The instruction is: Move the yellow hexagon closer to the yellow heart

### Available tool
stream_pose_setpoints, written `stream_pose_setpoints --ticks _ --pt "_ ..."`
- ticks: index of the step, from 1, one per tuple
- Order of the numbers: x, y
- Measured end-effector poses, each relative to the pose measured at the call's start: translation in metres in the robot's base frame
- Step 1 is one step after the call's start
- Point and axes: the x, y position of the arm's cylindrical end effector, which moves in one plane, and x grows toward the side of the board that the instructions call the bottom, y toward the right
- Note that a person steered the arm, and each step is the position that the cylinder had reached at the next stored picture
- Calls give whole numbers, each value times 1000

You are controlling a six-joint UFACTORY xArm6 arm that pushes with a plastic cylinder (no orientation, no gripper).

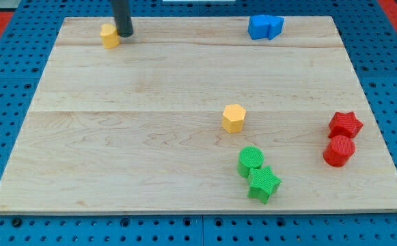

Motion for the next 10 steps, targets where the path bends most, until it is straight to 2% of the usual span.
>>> stream_pose_setpoints --ticks 1,2,4,5,8,10 --pt "40 54" --pt "101 113" --pt "150 283" --pt "191 302" --pt "226 262" --pt "225 172"
